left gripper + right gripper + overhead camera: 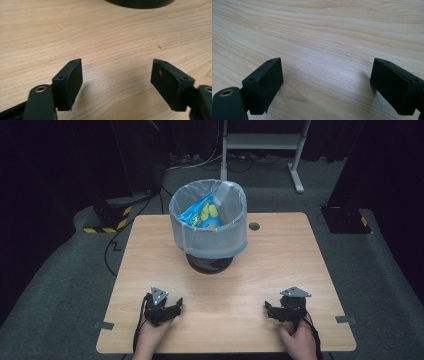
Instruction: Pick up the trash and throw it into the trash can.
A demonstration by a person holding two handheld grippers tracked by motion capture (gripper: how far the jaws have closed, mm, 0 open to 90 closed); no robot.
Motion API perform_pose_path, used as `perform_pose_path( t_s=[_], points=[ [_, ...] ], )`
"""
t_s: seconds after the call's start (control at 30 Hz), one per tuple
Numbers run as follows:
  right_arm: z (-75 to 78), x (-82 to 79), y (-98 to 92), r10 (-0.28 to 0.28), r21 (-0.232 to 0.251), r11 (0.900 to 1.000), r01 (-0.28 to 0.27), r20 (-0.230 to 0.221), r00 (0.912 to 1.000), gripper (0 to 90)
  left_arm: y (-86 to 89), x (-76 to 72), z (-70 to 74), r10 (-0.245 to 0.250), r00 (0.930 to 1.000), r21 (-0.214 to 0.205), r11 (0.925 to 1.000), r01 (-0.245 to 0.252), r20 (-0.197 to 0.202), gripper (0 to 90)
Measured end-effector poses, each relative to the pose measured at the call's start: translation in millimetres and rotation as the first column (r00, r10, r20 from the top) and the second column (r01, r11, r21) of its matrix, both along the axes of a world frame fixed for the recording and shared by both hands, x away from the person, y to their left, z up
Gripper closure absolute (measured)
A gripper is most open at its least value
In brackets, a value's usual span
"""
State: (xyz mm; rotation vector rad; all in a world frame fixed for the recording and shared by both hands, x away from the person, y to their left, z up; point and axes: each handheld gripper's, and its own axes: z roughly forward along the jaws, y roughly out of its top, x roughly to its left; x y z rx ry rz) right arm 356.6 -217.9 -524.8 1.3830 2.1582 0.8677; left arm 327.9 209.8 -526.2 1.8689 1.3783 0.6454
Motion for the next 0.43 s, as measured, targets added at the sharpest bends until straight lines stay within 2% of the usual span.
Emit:
perform_pose_path(
  t_s=[0.03, 0.07, 0.1, 0.17, 0.23, 0.43],
  points=[
    [0.0, 0.0, 0.0, 0.000, 0.000, 1.0000, 0.000, 0.000, 1.0000, 10.6, -1.7, 0.7, -0.4, -0.008, 0.9999, 0.005, 1.0000, 0.008, -0.009, 24.6],
    [0.0, 0.0, 0.1, 0.000, 0.000, 1.0000, 0.000, 0.000, 1.0000, 10.6, -4.4, 2.8, -1.1, -0.032, 0.9987, 0.022, 0.9992, 0.033, -0.040, 24.4],
    [-0.1, 0.0, 0.1, 0.000, 0.000, 1.0000, 0.000, -0.001, 1.0000, 10.5, -8.8, 4.1, -2.1, -0.051, 0.9973, 0.044, 0.9976, 0.054, -0.053, 23.7],
    [0.0, 0.1, 0.3, -0.001, -0.001, 1.0000, 0.001, -0.002, 1.0000, 10.2, -11.4, 3.5, -1.6, -0.087, 0.9949, 0.053, 0.9946, 0.090, -0.050, 23.4],
    [0.0, 0.1, 0.5, -0.003, -0.002, 1.0000, 0.003, -0.003, 1.0000, 10.1, -10.2, 4.2, -1.9, -0.086, 0.9947, 0.033, 0.9956, 0.088, -0.056, 23.4],
    [-0.1, 0.2, 1.3, -0.006, 0.002, 1.0000, 0.006, -0.004, 1.0000, 10.0, -10.0, 4.0, -1.9, -0.087, 0.9947, 0.035, 0.9954, 0.089, -0.055, 23.9]
  ],
)
